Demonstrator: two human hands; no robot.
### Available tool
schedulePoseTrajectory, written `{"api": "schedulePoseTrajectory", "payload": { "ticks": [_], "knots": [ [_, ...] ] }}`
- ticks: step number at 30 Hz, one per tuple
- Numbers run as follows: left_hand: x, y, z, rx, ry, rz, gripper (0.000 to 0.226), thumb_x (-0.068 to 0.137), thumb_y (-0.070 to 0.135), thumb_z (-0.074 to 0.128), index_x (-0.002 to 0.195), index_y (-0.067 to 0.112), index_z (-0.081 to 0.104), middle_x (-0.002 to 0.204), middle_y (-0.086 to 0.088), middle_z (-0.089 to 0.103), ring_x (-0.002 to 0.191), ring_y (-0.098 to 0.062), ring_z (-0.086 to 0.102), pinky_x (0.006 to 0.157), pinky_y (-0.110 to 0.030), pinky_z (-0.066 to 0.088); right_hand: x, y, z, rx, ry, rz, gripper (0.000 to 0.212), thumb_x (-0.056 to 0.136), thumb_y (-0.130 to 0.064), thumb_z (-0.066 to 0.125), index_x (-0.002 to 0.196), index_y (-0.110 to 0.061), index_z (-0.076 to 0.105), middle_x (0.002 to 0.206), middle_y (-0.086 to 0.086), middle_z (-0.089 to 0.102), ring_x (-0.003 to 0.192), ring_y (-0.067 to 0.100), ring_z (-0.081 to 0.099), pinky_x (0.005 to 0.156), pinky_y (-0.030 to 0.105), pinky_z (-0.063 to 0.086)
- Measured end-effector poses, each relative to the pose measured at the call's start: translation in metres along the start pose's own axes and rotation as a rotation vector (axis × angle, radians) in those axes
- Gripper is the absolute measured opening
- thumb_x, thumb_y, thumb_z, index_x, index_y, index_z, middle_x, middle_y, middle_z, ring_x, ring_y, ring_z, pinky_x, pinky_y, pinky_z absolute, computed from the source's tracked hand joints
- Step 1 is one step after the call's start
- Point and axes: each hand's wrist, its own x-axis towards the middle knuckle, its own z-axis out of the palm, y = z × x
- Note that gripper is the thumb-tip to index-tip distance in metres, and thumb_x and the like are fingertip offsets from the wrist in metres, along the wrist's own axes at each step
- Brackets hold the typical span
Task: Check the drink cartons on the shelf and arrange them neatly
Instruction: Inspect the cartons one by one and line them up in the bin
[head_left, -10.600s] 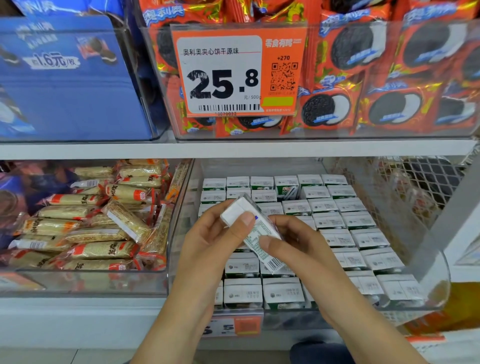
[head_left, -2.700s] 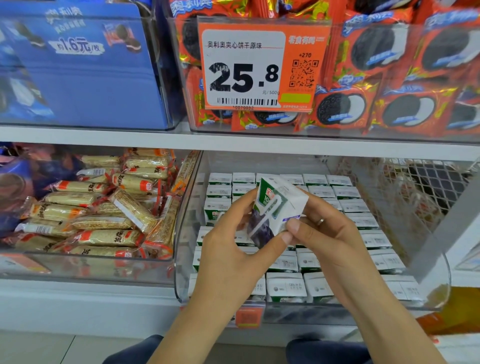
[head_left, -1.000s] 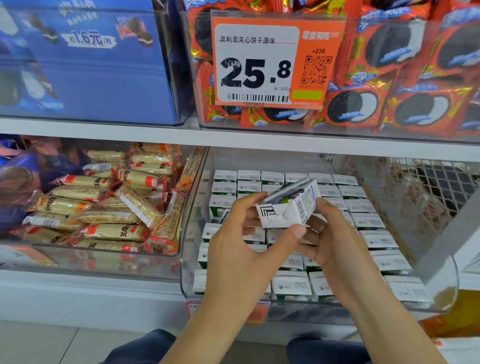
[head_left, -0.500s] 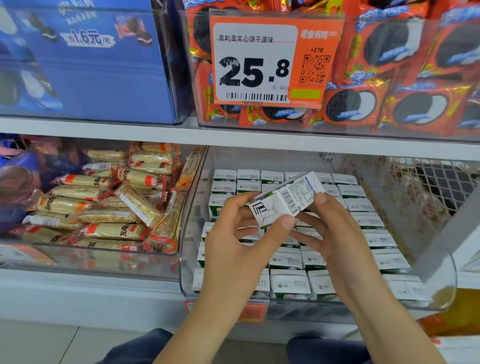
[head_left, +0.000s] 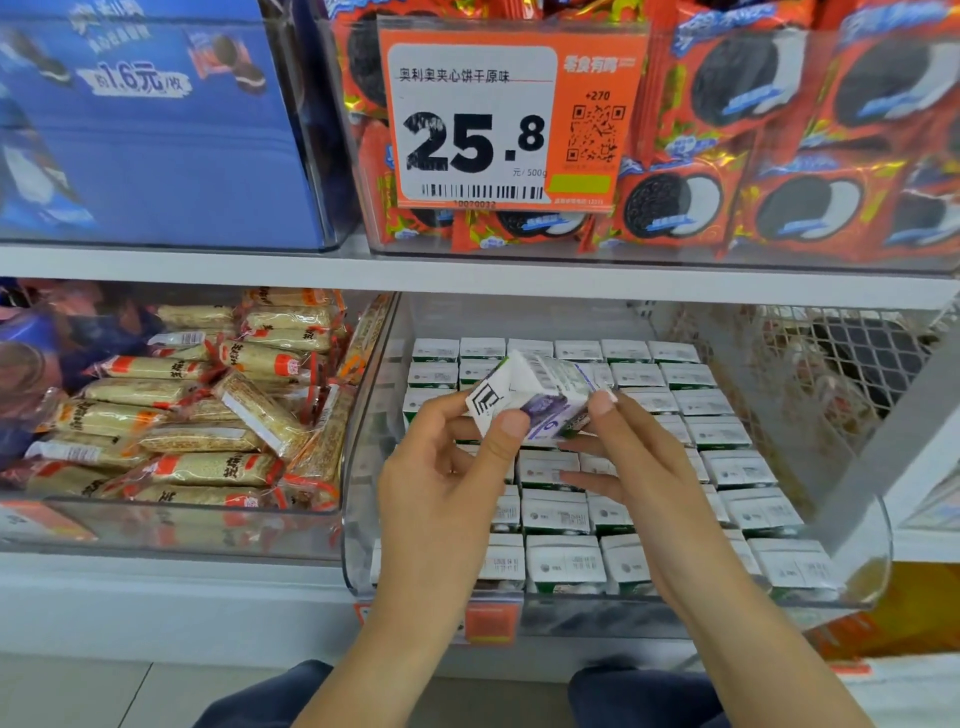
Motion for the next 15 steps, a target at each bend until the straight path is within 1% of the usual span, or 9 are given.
{"api": "schedulePoseTrajectory", "payload": {
  "ticks": [2, 4, 5, 6, 7, 9, 12, 15],
  "knots": [
    [0.0003, 0.0016, -0.0009, -0.039, 0.059, -0.001, 0.033, 0.07, 0.066, 0.068, 0.083, 0.035, 0.068, 0.071, 0.007, 0.068, 0.054, -0.014, 0.053, 0.053, -0.019, 0.046, -0.001, 0.0, 0.0004, -0.047, -0.044, 0.002, 0.04, 0.071, -0.053, 0.057, 0.102, -0.03, 0.068, 0.098, -0.01, 0.071, 0.095, 0.007, 0.065, 0.076, 0.027, 0.058],
    [0.0023, 0.0023, -0.0026, -0.058, 0.106, 0.001, 0.048, 0.066, 0.066, 0.063, 0.077, 0.02, 0.066, 0.065, -0.004, 0.065, 0.05, -0.009, 0.053, 0.05, -0.014, 0.045, -0.003, -0.0007, 0.0013, -0.131, -0.093, -0.03, 0.035, 0.071, -0.047, 0.061, 0.1, -0.029, 0.068, 0.097, -0.009, 0.071, 0.096, 0.008, 0.065, 0.086, 0.033, 0.055],
    [0.0033, 0.0024, -0.0037, -0.062, 0.116, -0.014, 0.053, 0.065, 0.065, 0.061, 0.077, 0.013, 0.065, 0.061, -0.005, 0.063, 0.048, -0.007, 0.054, 0.05, -0.012, 0.044, -0.0036, -0.0011, 0.0018, -0.15, -0.102, -0.045, 0.033, 0.071, -0.044, 0.063, 0.1, -0.03, 0.068, 0.098, -0.012, 0.071, 0.096, 0.007, 0.064, 0.089, 0.034, 0.053],
    [0.0041, 0.002, -0.0045, -0.068, 0.114, -0.042, 0.056, 0.064, 0.064, 0.059, 0.078, 0.01, 0.065, 0.057, -0.002, 0.063, 0.046, -0.005, 0.055, 0.049, -0.01, 0.044, -0.0036, -0.0011, 0.0018, -0.148, -0.098, -0.058, 0.032, 0.072, -0.041, 0.063, 0.102, -0.031, 0.068, 0.1, -0.013, 0.071, 0.097, 0.006, 0.064, 0.09, 0.033, 0.052],
    [0.0045, 0.0016, -0.0049, -0.074, 0.1, -0.072, 0.056, 0.065, 0.064, 0.058, 0.078, 0.01, 0.065, 0.054, 0.003, 0.063, 0.045, -0.003, 0.055, 0.049, -0.009, 0.045, -0.0032, -0.0011, 0.0016, -0.132, -0.087, -0.071, 0.032, 0.073, -0.038, 0.064, 0.104, -0.031, 0.067, 0.102, -0.013, 0.071, 0.098, 0.006, 0.064, 0.09, 0.031, 0.052],
    [0.0045, -0.0005, -0.0048, -0.09, 0.058, -0.122, 0.052, 0.066, 0.064, 0.056, 0.076, 0.014, 0.066, 0.056, 0.007, 0.064, 0.045, -0.003, 0.054, 0.05, -0.011, 0.047, -0.0027, -0.0019, 0.0009, -0.076, -0.067, -0.096, 0.032, 0.075, -0.034, 0.065, 0.107, -0.03, 0.067, 0.103, -0.009, 0.071, 0.097, 0.008, 0.065, 0.083, 0.026, 0.055],
    [0.005, -0.0027, -0.0058, -0.106, -0.017, -0.173, 0.05, 0.066, 0.066, 0.055, 0.074, 0.019, 0.069, 0.063, 0.005, 0.067, 0.048, -0.006, 0.056, 0.052, -0.015, 0.05, -0.0037, -0.0043, -0.0004, 0.01, -0.038, -0.117, 0.035, 0.074, -0.032, 0.065, 0.109, -0.027, 0.067, 0.101, -0.006, 0.072, 0.092, 0.008, 0.066, 0.076, 0.021, 0.055],
    [0.0082, -0.0056, -0.0061, -0.067, -0.115, -0.242, 0.038, 0.069, 0.067, 0.051, 0.075, 0.036, 0.072, 0.078, 0.005, 0.073, 0.059, -0.009, 0.065, 0.057, -0.021, 0.054, -0.003, -0.0051, -0.0021, 0.059, 0.015, -0.134, 0.041, 0.073, -0.032, 0.067, 0.113, -0.024, 0.066, 0.094, -0.006, 0.073, 0.088, 0.008, 0.067, 0.074, 0.02, 0.055]
  ]
}}
